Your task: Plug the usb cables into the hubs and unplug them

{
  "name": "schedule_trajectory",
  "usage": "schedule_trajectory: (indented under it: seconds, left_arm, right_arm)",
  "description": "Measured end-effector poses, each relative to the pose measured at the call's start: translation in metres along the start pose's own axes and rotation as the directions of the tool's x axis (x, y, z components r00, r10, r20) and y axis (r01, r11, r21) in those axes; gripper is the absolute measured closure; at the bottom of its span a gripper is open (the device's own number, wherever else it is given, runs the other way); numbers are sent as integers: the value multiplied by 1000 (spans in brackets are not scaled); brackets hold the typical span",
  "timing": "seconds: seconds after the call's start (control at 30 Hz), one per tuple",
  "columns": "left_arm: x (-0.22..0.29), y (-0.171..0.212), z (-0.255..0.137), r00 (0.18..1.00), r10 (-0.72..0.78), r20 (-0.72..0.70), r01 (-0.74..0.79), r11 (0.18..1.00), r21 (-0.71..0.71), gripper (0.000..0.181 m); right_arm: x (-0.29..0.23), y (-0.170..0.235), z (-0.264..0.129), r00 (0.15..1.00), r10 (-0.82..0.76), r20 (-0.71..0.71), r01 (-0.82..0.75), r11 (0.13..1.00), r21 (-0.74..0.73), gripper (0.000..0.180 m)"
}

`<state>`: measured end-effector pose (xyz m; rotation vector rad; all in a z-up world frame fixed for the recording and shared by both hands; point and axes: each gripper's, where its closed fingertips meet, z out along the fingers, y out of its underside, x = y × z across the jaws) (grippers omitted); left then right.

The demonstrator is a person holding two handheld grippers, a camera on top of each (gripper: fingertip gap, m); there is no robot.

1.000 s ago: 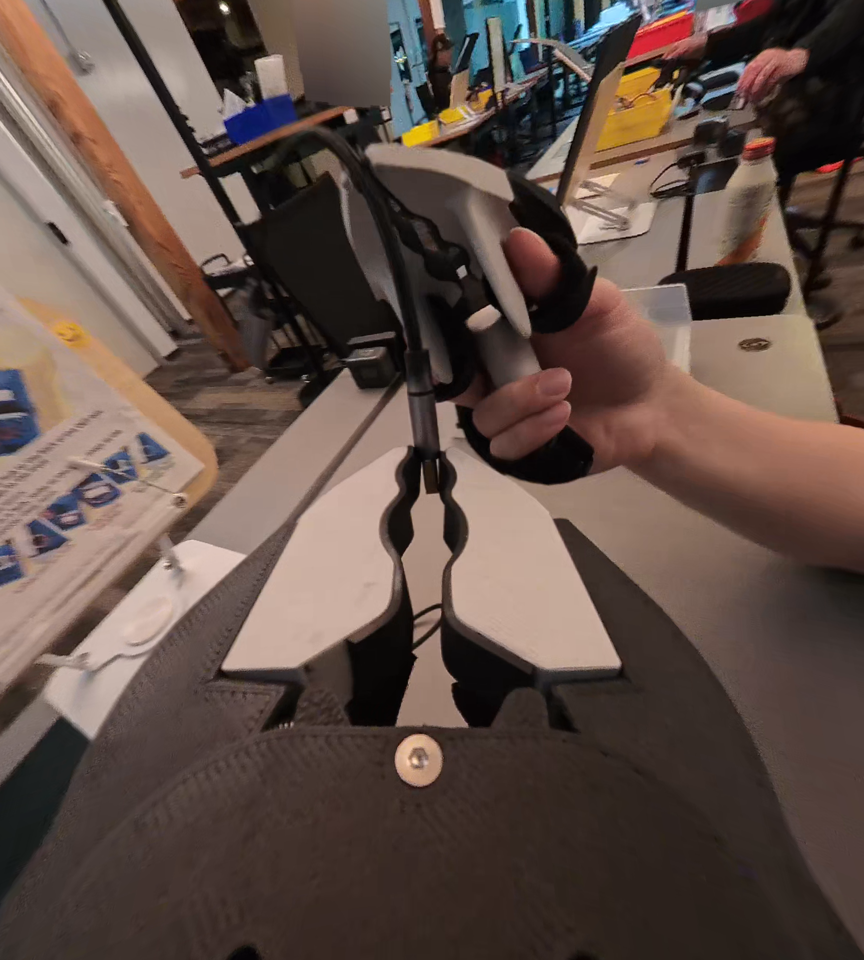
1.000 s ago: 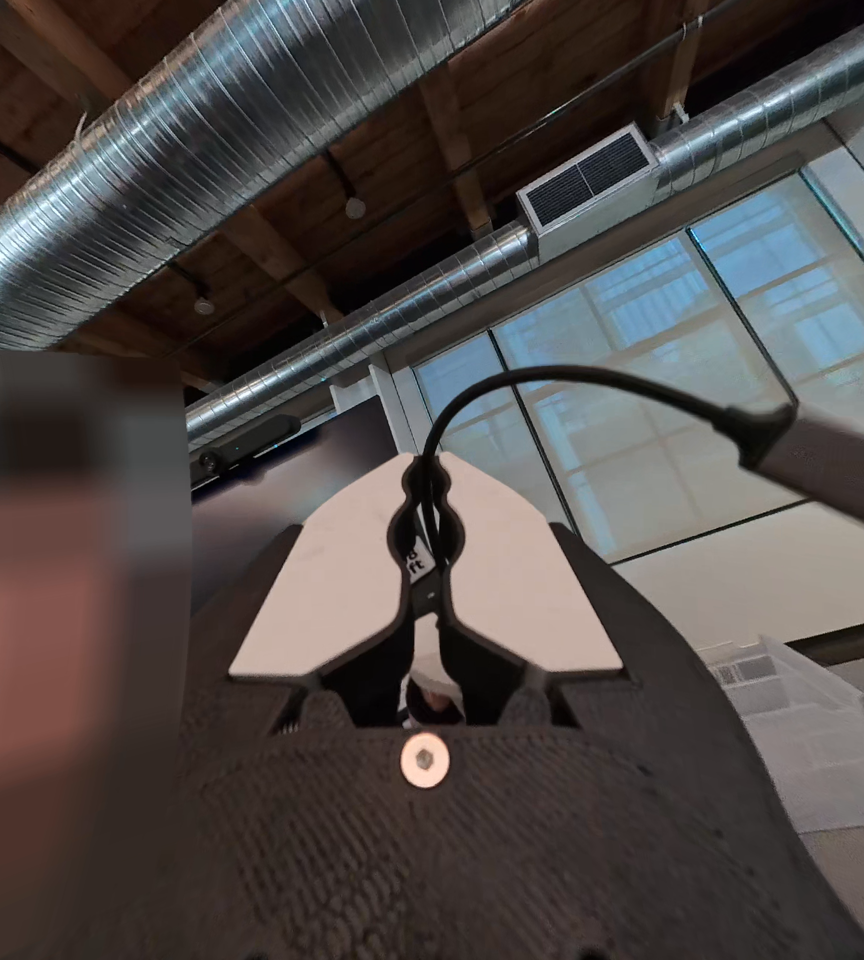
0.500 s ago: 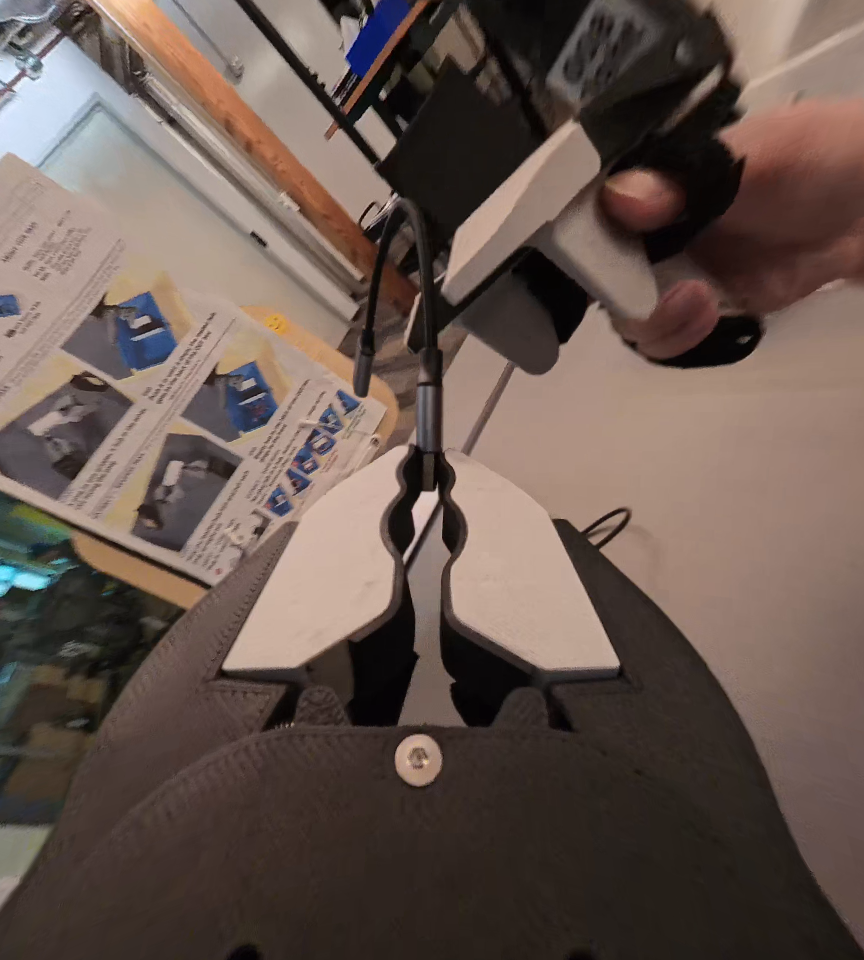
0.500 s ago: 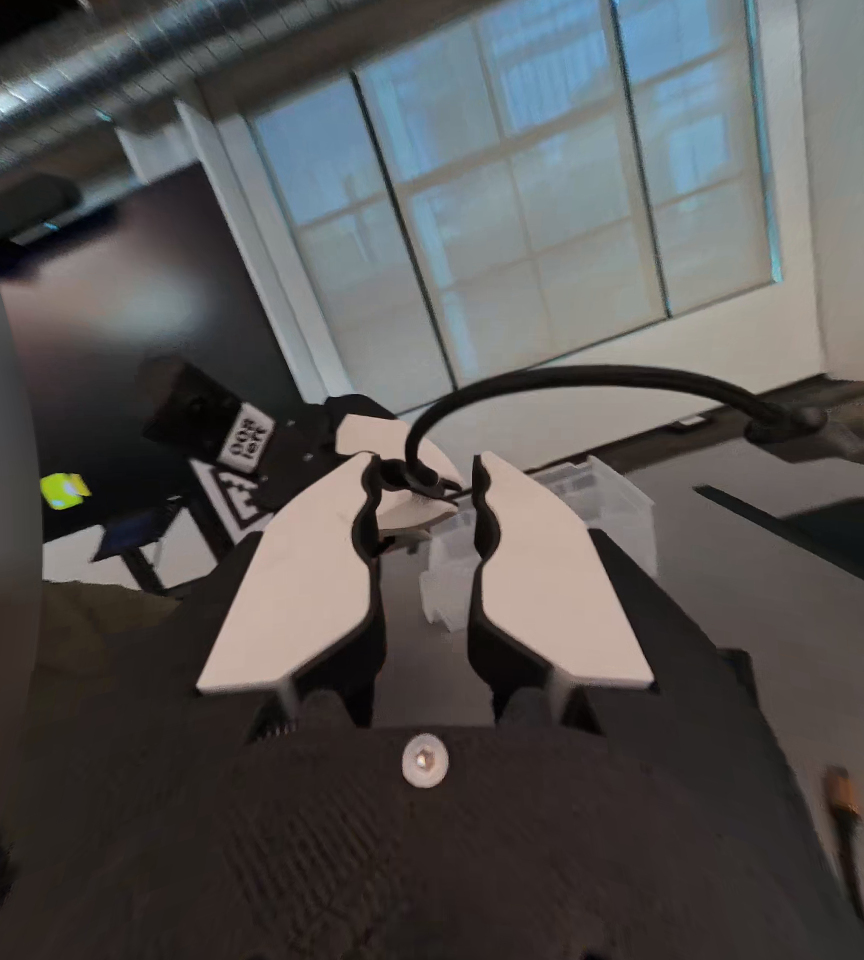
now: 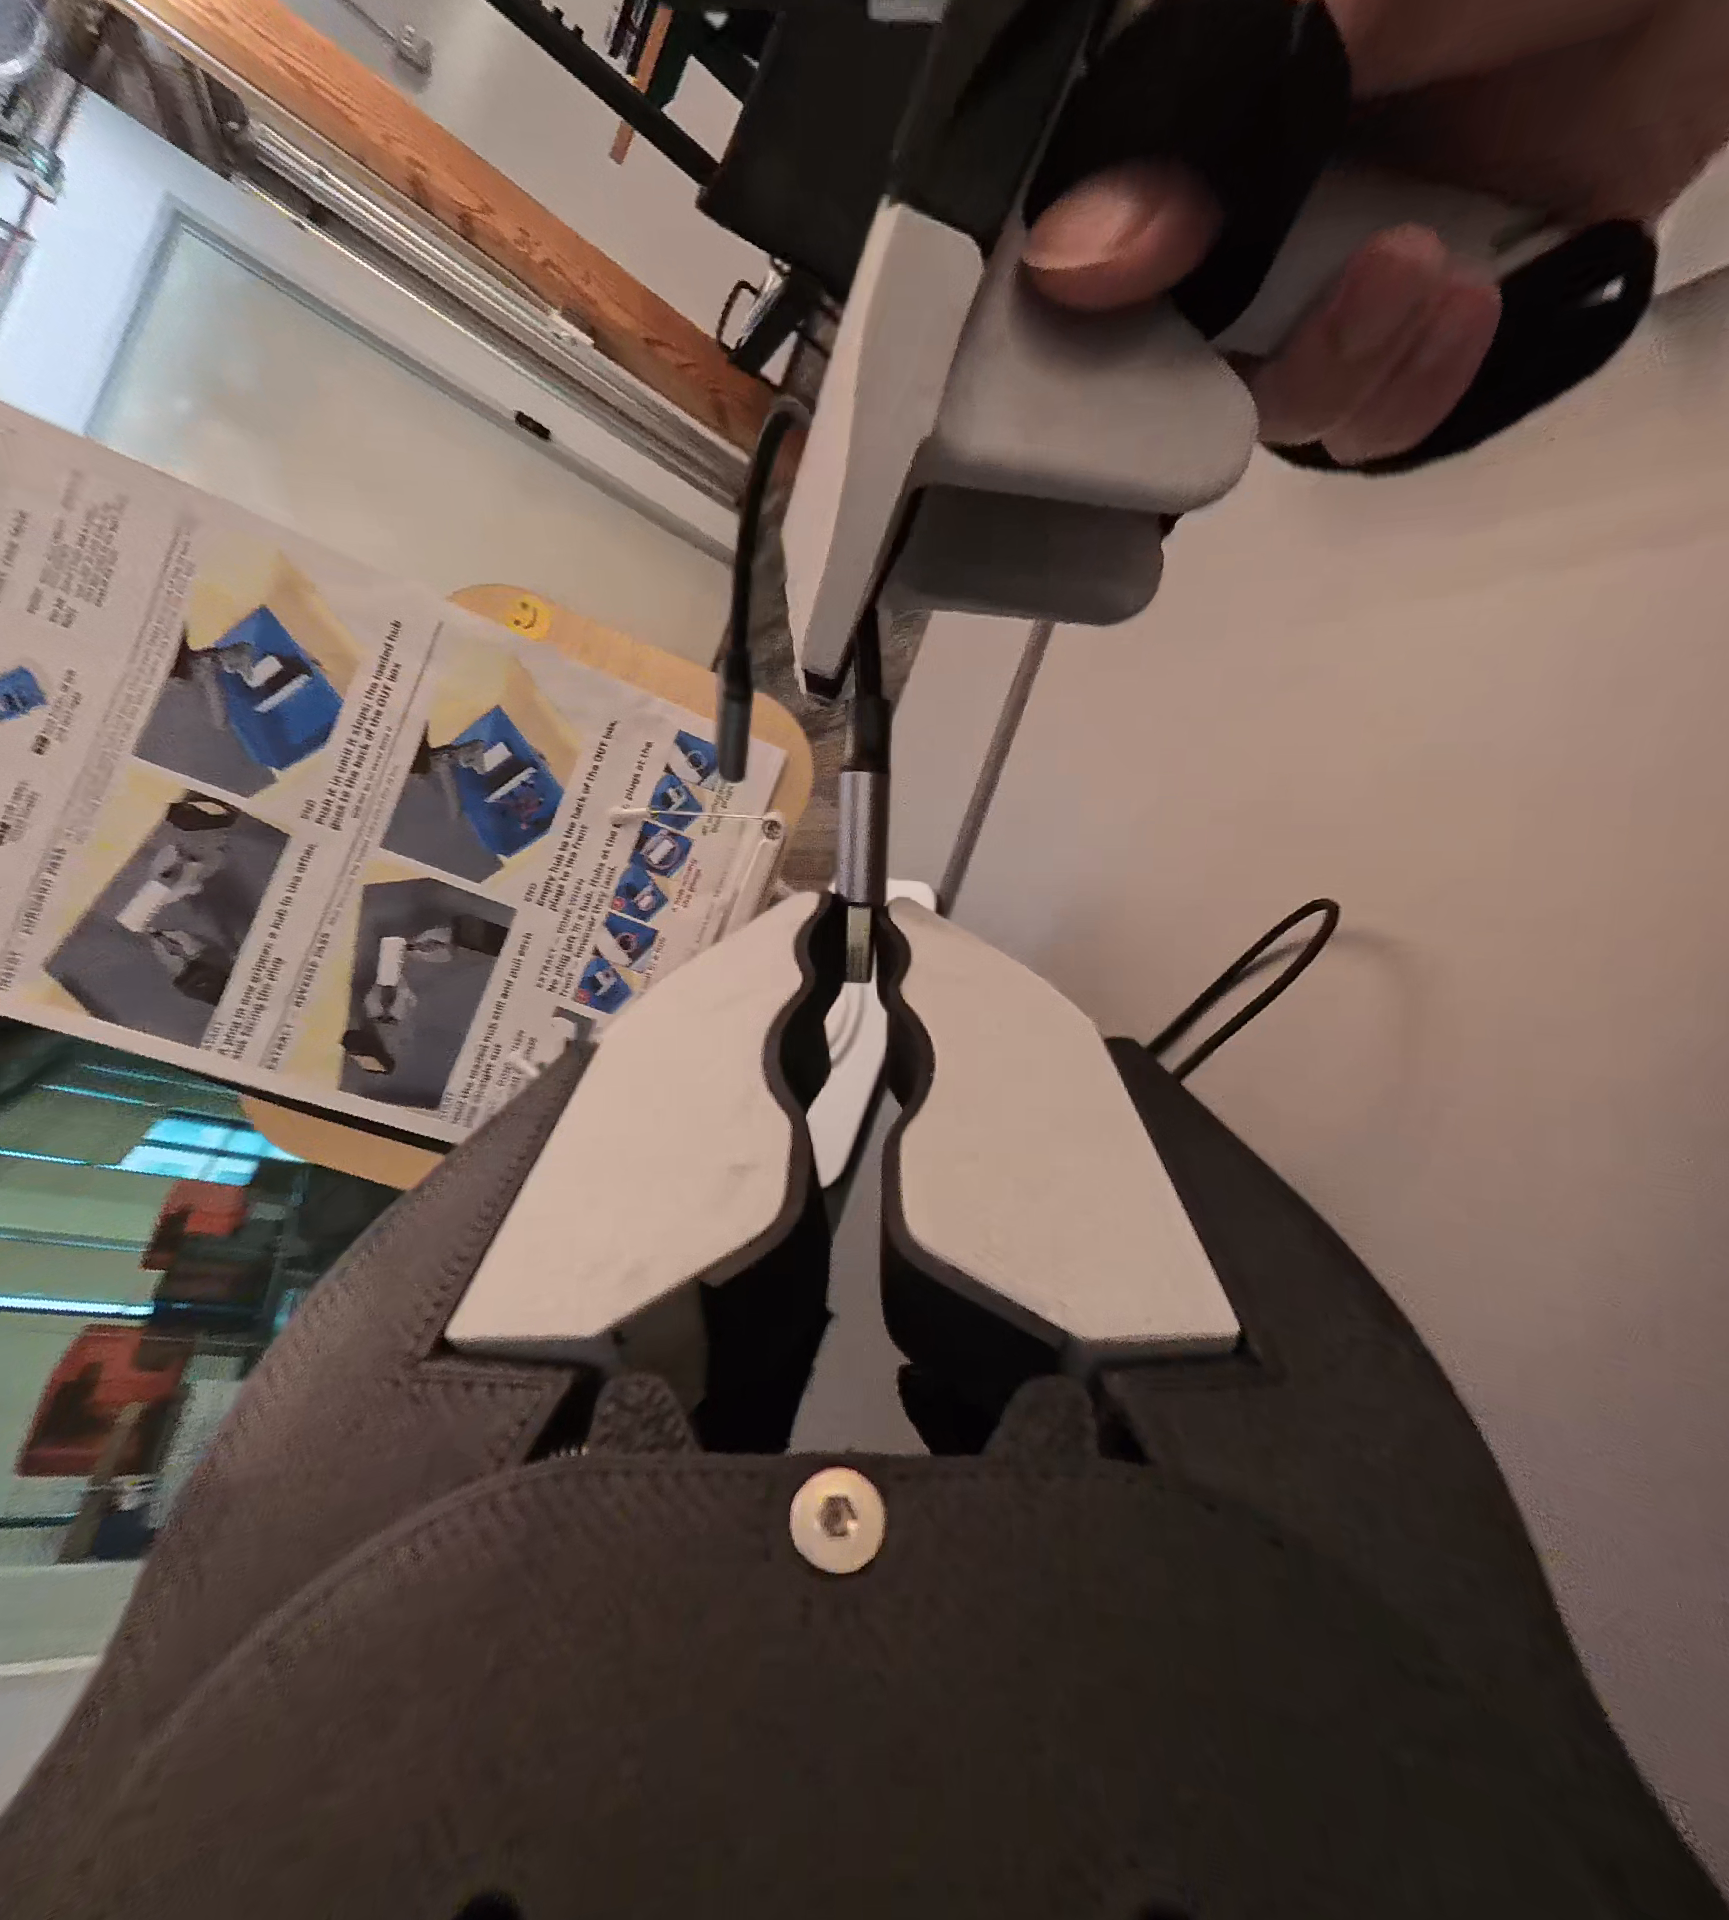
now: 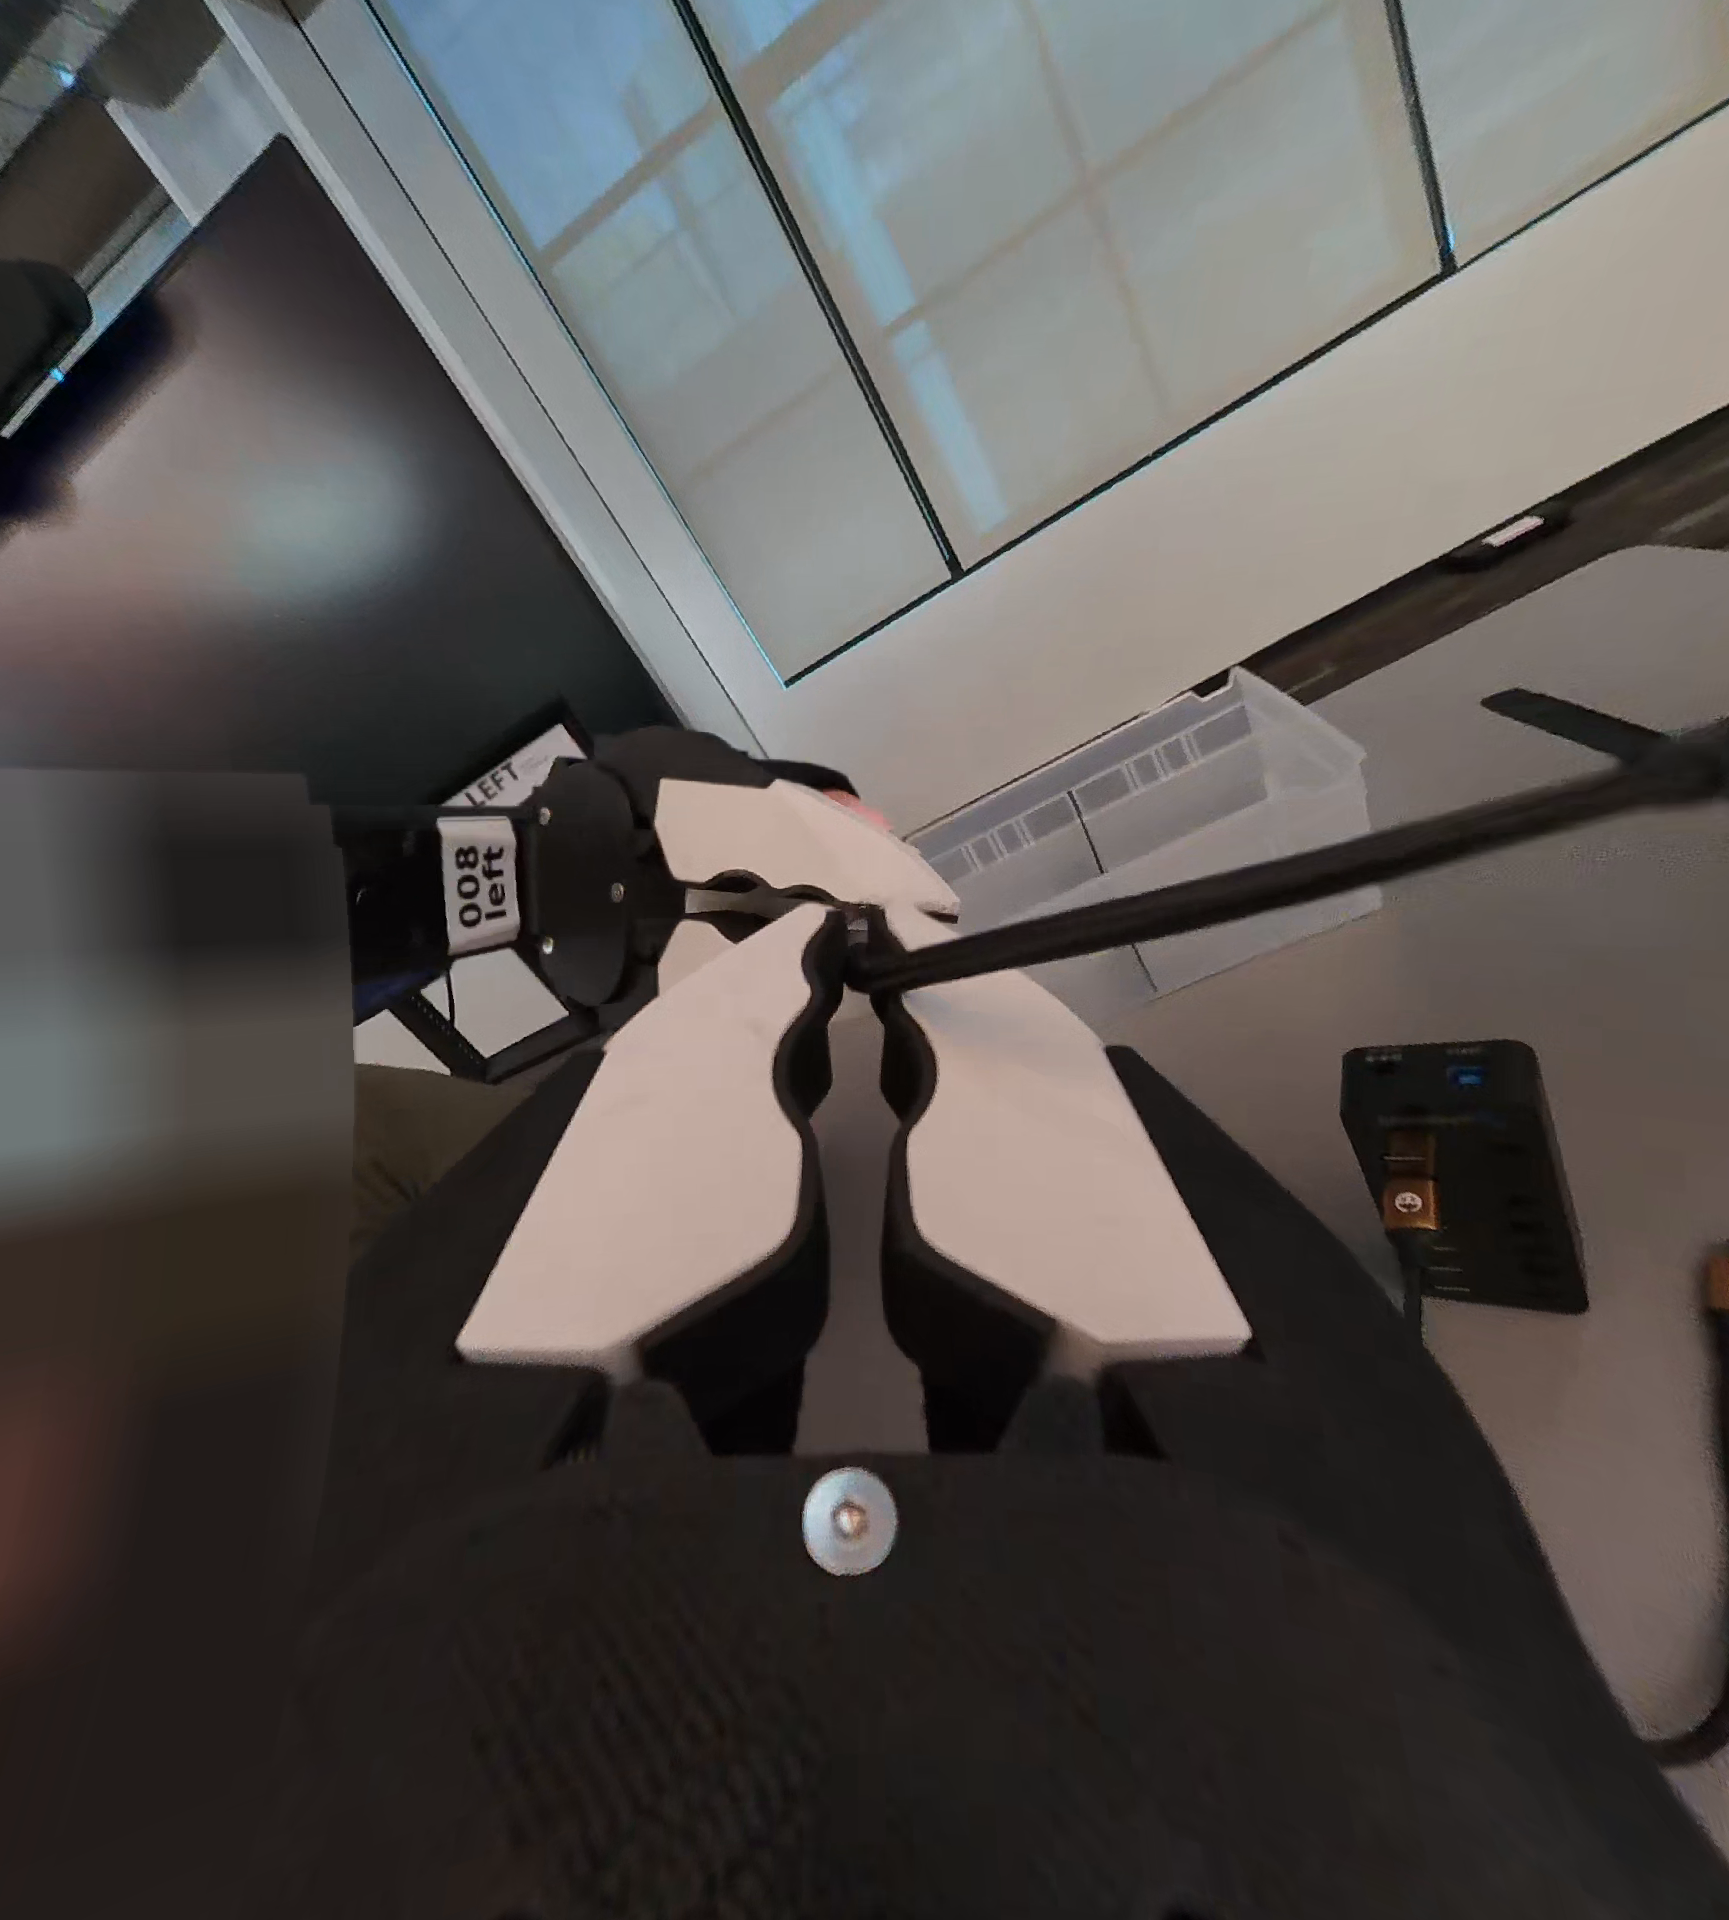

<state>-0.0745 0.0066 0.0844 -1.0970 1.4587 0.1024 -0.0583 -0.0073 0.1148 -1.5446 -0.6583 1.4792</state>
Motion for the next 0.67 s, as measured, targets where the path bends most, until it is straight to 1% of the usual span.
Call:
schedule_trajectory:
  seconds: [0.07, 0.13, 0.23, 0.33, 0.37, 0.43, 0.5, 0.6, 0.67]
  left_arm:
    - [5, 3, 6, 999, 48, 18, -48, 998, -28, 177]
    - [11, 5, 13, 998, 64, 13, -63, 997, -52, 177]
    - [17, 5, 22, 1000, 12, -10, -13, 996, -89, 177]
    - [21, -1, 24, 997, -55, -44, 52, 996, -70, 175]
    - [22, -4, 24, 996, -75, -58, 72, 996, -57, 173]
    - [24, -10, 19, 991, -108, -80, 108, 994, -15, 161]
    - [23, -19, 10, 978, -170, -124, 176, 983, 42, 148]
    - [13, -37, -14, 937, -274, -216, 311, 938, 156, 145]
    - [5, -40, -28, 924, -301, -236, 348, 917, 193, 146]
  right_arm:
    - [6, 6, -4, 1000, 14, -6, -14, 999, -45, 176]
    - [13, 11, -9, 1000, 20, -20, -21, 996, -84, 176]
    - [23, 13, -15, 999, 47, -11, -48, 995, -88, 176]
    - [27, 8, -22, 993, 104, 61, -102, 994, -47, 176]
    - [27, 8, -24, 989, 121, 90, -118, 992, -39, 176]
    - [30, 6, -27, 977, 157, 145, -155, 988, -23, 176]
    - [26, 4, -29, 951, 193, 242, -197, 980, -6, 176]
    - [16, -1, -34, 867, 255, 429, -292, 956, 21, 176]
    - [9, -3, -37, 792, 284, 540, -350, 937, 21, 173]
